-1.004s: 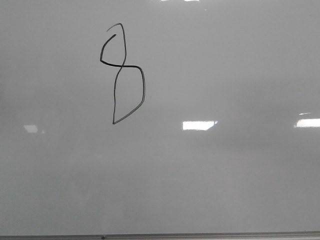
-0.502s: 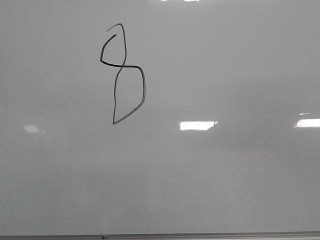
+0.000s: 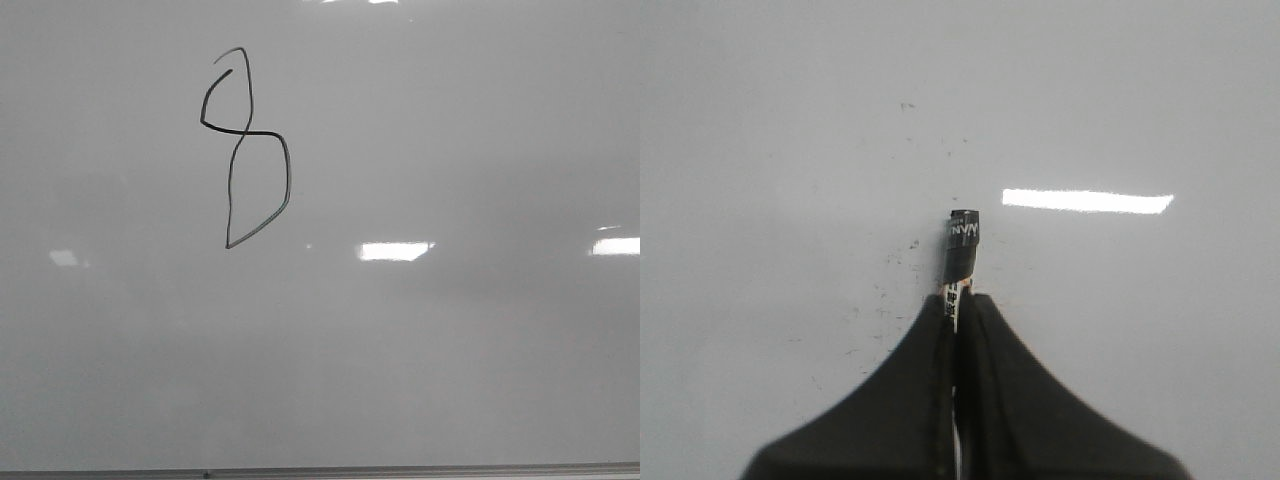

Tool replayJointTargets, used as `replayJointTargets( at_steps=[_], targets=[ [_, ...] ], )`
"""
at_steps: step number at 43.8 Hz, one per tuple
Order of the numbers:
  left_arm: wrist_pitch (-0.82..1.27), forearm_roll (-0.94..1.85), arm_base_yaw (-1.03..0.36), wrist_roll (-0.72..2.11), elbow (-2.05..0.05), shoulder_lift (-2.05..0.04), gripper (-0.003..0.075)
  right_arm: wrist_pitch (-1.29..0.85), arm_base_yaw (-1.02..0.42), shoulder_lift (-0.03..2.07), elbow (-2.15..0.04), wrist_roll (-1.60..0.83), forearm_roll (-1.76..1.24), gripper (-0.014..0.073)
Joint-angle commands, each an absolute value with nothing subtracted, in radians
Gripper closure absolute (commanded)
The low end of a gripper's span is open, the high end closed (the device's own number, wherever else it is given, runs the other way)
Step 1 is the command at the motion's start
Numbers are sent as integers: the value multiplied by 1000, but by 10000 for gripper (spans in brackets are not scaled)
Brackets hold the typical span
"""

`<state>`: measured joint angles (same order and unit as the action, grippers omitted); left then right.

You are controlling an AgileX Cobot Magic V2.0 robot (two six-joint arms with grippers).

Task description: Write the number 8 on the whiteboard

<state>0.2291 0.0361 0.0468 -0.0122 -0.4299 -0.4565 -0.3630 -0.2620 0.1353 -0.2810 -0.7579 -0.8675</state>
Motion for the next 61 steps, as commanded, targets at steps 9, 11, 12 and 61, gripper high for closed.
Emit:
replayJointTargets(
  at_steps=[9, 11, 12, 61],
  targets=[
    [134, 47, 46, -22, -456, -452, 741, -309, -256, 144, -304, -761, -893, 665],
    [134, 47, 46, -22, -456, -452, 741, -309, -256, 144, -304, -761, -893, 665],
    [134, 47, 46, -22, -456, -452, 741, -309, -256, 144, -304, -761, -893, 665],
    [134, 36, 46, -22, -375, -346, 741, -309, -256, 144, -304, -761, -893, 665]
  ],
)
